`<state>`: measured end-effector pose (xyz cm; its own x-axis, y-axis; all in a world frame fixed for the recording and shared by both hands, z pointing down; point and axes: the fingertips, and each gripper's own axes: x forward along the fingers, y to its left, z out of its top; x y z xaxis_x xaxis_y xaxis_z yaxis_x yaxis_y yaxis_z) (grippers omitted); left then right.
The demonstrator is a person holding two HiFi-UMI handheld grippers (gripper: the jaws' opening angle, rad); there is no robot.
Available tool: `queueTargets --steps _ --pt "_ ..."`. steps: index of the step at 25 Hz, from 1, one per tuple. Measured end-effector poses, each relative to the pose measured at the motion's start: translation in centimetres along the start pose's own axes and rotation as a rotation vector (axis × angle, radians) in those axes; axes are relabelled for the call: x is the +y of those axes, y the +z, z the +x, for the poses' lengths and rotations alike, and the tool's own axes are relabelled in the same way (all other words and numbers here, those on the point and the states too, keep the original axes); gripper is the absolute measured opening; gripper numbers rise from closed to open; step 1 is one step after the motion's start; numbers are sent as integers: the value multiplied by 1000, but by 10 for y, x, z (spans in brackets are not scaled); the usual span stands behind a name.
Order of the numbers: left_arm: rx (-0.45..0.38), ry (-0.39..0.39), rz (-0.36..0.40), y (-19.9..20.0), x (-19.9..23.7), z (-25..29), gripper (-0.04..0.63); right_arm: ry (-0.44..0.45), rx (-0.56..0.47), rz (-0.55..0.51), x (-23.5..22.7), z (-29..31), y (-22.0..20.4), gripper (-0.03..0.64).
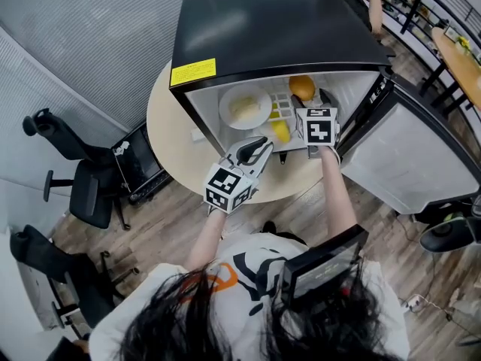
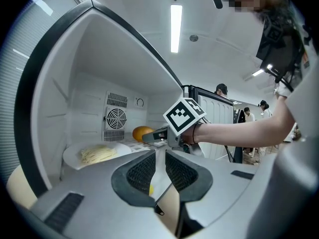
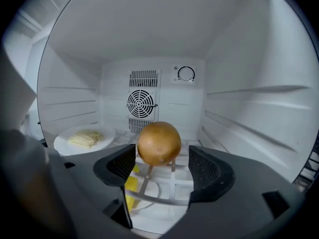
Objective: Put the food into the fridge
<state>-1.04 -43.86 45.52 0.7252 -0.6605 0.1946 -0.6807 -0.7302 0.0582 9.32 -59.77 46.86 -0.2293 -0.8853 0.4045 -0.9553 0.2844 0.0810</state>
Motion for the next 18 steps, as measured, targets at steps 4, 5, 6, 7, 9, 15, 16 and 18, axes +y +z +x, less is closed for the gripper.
queueTargets --steps 4,5,6,7,9,15,16,18 --pt "3 -6 0 -1 -2 -4 54 15 -13 86 3 -9 -7 322" --pt "3 -7 -1 -1 -2 -6 54 19 -17 110 4 -12 -8 322" --pt "1 -7 -2 -1 -2 -8 54 24 -21 132 5 -16 -9 322" --pt "1 -6 -3 0 -2 -10 54 28 -28 154 6 -20 -10 322" --pt "0 -5 -5 0 -1 -14 54 31 -48 198 8 -31 -10 322" --pt "-7 -16 -13 -3 -6 -23 54 63 -122 264 22 -73 -4 321" --pt "-8 -19 -15 -3 -8 -25 54 69 -130 260 26 -79 -3 321" --pt "-12 -28 -17 -2 -13 -29 54 77 -148 261 33 -93 -1 319"
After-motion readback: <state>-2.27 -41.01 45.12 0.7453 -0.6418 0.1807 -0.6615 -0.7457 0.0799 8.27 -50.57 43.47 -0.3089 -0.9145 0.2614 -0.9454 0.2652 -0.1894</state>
